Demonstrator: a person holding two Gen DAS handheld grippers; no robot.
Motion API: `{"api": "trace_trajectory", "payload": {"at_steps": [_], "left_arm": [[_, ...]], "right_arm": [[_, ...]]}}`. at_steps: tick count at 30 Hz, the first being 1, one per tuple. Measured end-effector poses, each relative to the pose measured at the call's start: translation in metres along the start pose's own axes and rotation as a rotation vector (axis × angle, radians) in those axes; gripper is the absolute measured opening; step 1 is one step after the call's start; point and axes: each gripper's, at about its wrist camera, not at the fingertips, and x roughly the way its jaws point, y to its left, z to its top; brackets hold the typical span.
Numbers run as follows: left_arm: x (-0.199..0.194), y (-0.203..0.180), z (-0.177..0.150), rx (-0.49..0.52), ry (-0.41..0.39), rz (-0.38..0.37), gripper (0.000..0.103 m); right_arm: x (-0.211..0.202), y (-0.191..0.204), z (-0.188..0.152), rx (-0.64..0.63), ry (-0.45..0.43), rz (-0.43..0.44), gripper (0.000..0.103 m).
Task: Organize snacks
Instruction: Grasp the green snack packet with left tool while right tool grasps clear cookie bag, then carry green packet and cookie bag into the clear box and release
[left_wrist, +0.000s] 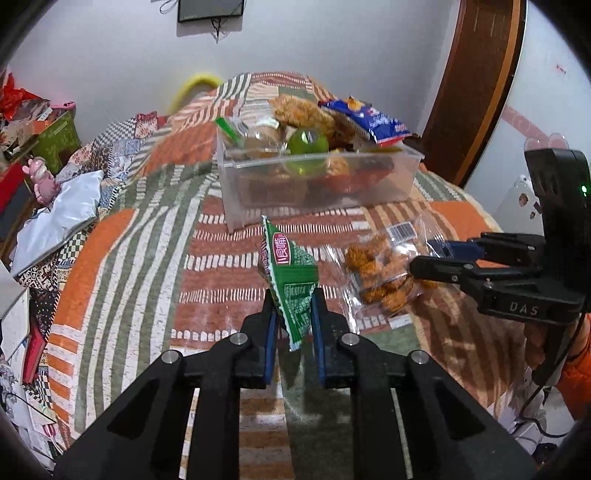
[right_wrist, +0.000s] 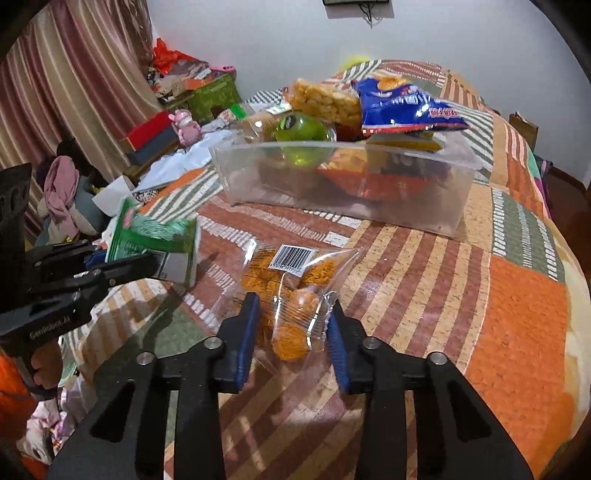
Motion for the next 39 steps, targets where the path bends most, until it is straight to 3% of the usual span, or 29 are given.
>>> {"api": "trace_trajectory", "payload": {"at_steps": [11, 17, 21, 27, 31, 39], "left_arm": [[-0.022, 0.0, 0.015, -0.003, -0.066, 0.002, 0.016], [-0.032, 0.0, 0.03, -0.01, -0.114, -0.002, 0.016], [-0.033, 0.001, 0.035, -0.017, -0.127, -0.007, 0.016], [-0.024, 0.004, 0.031, -0.032, -0.105, -0.013, 0.016], [-0.021, 0.007, 0.03, -0.035, -0.099, -0.009, 0.016], [-0.027, 0.008, 0.05, -0.044, -0.139, -0.028, 0.016]], "right_arm": [[-0.026, 0.003, 0.003, 0.003, -0.069, -0.007, 0.023], [-0.041, 0.007, 0.012, -0.021, -0.124, -0.02, 0.014], [-0.037, 0.012, 0.015, -0.047, -0.119, -0.028, 0.014], [-0.018, 0.013, 0.012, -0.026, -0.08, -0.015, 0.027], [-0.005, 0.015, 0.008, -0.035, -0.059, -0.028, 0.029], [-0.009, 0.005, 0.012, 0.01, -0.071, 0.008, 0.022]]}}
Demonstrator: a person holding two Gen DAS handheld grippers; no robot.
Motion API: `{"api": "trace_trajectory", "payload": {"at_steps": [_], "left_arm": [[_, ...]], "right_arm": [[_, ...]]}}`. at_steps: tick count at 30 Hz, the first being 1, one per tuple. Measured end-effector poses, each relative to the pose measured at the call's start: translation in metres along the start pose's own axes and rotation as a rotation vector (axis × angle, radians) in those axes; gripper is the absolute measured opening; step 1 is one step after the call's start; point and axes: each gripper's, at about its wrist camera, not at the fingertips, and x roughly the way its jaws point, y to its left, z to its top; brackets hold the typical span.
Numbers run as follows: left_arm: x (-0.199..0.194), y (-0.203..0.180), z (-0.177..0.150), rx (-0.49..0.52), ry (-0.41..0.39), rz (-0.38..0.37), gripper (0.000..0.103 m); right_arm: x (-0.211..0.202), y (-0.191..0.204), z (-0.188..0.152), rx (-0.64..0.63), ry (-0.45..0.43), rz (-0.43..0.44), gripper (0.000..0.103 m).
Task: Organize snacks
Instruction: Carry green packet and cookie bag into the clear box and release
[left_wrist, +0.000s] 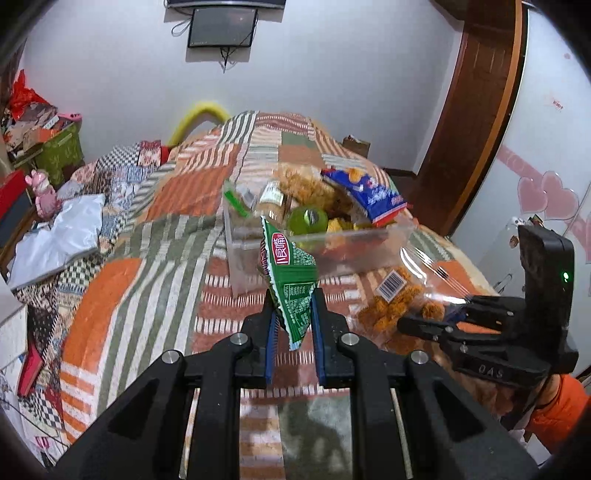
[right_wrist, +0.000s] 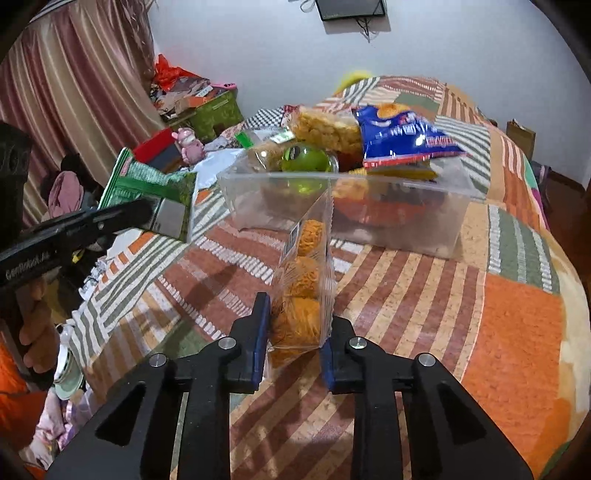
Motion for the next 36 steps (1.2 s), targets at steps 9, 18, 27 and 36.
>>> {"api": "trace_trajectory", "payload": {"at_steps": [9, 18, 27, 36], "left_arm": [[0.01, -0.006, 0.043, 0.042, -0.059, -0.001, 0.016], [0.053, 0.009, 0.086, 0.017, -0.027, -0.069, 0.016], [0.104, 0.026, 0.094, -0.02, 0.049, -0.088, 0.016], [0.118, 0.04, 0.084, -0.033, 0.085, -0.04, 0.022]], "right_arm": [[-0.029, 0.001, 0.041, -0.019, -0.128, 0.015, 0.022], [-0.023, -0.019, 0.097, 0.002, -0.215, -0.007, 0.022], [0.018, -0.033, 0.126, -0.007, -0.162, 0.008, 0.022], [0.026, -0.04, 0.12, -0.059, -0.115, -0.048, 0.025]]}}
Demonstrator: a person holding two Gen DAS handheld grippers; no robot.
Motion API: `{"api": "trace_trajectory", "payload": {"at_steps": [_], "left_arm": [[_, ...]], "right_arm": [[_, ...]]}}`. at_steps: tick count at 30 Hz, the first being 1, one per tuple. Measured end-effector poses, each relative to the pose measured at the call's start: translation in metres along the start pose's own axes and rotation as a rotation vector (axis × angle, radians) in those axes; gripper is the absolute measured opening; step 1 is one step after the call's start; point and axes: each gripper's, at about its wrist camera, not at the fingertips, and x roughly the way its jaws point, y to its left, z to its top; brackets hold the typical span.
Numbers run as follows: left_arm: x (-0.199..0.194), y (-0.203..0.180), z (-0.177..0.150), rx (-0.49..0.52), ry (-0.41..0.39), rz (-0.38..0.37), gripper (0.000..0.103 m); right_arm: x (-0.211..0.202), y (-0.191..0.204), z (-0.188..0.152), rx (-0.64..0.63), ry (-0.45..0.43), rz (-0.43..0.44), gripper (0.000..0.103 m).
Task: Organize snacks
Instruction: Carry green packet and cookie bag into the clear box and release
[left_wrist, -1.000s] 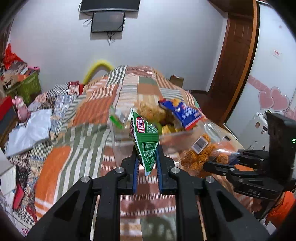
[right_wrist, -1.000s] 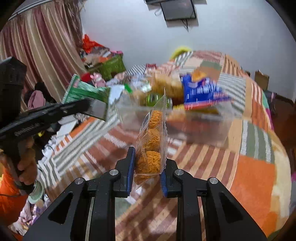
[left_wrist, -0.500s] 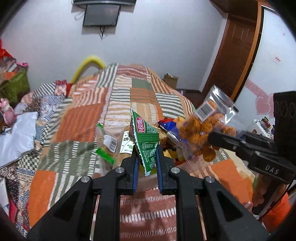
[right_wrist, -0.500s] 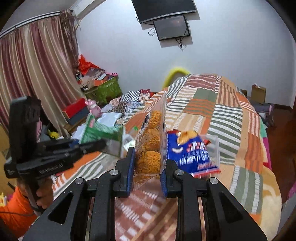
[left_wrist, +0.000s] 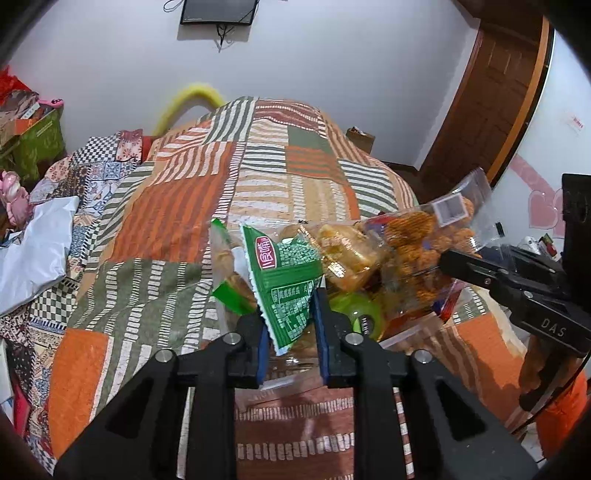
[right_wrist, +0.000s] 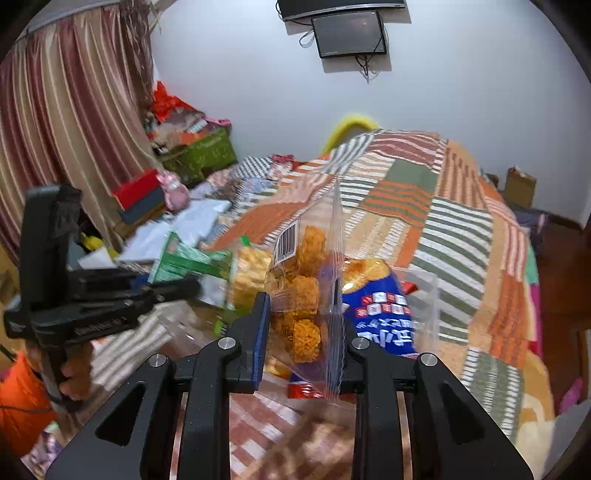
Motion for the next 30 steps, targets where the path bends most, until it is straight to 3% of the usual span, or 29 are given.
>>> {"api": "trace_trajectory", "payload": {"at_steps": [3, 5, 7, 15, 17, 24, 30], "left_arm": [[0.0, -0.004, -0.003, 0.029, 0.006, 0.041, 0.033], [0.0, -0.008, -0.005, 0.057, 0.007, 0.062, 0.043], [0.001, -0.011, -0.007, 0.082, 0.005, 0.08, 0.044], [0.003, -0.014, -0.011, 0.124, 0.005, 0.121, 0.045], [0.0, -0.012, -0.011, 0.12, -0.003, 0.117, 0.053], [-0.013, -0.016, -0.013, 0.119, -0.028, 0.112, 0.059], [-0.028, -0.022, -0.015, 0.116, -0.055, 0.099, 0.06]], "right_arm": [[-0.001, -0.001, -0.001, -0.023, 0.018, -0.033, 0.029], [-0.002, -0.002, -0.002, -0.032, 0.023, -0.051, 0.04], [-0.005, 0.0, -0.002, -0.05, 0.008, -0.09, 0.048], [-0.003, -0.004, -0.002, -0.07, 0.013, -0.114, 0.048], [-0.004, -0.005, -0.001, -0.066, 0.011, -0.111, 0.048], [-0.011, -0.003, 0.002, -0.054, -0.009, -0.1, 0.049], [-0.023, 0.0, 0.004, -0.042, -0.046, -0.1, 0.062]]}}
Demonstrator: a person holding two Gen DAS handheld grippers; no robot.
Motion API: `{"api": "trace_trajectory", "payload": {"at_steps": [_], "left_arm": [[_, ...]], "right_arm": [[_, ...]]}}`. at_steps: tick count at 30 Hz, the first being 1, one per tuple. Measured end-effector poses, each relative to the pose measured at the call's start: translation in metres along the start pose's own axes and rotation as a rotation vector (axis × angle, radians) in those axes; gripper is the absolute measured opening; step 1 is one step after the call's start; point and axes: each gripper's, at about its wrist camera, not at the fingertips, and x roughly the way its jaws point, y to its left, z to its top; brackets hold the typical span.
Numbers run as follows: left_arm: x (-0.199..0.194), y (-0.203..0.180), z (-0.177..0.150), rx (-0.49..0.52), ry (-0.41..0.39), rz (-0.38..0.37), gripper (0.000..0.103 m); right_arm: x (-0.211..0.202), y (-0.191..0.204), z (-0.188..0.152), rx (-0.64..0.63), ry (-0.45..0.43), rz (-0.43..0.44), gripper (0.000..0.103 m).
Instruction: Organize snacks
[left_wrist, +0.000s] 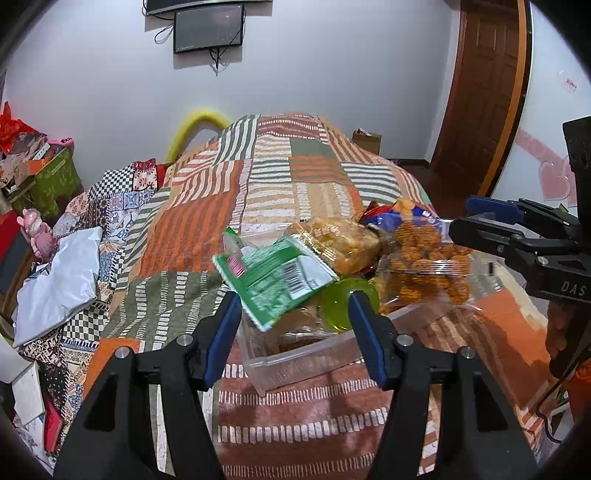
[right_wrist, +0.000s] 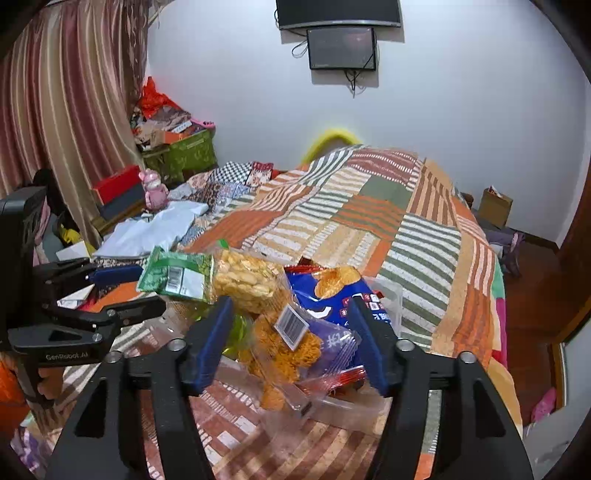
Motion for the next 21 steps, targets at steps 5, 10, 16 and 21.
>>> {"api": "trace_trajectory", "payload": {"at_steps": [5, 10, 16, 21], "left_arm": [[-0.02, -0.006, 0.002, -0.001, -0.037, -0.003, 0.065], [-0.043, -0.012, 0.003, -0.005, -0.078, 0.002, 0.065], [-0.084, -0.021, 0.0, -0.032, -0.159, 0.01, 0.069], [-0.124, -0.033, -0.007, -0.047, -0.251, 0.033, 0.078]], "right_arm": [[-0.015, -0.001, 0.004, 0.018, -0.03, 0.008, 0.063], [-0.035, 0.003, 0.003, 0.025, -0.063, -0.003, 0.069], [-0.064, 0.008, 0.0, 0.03, -0.104, -0.021, 0.074], [-0.097, 0.017, -0.009, 0.036, -0.163, -0.052, 0.085]]}}
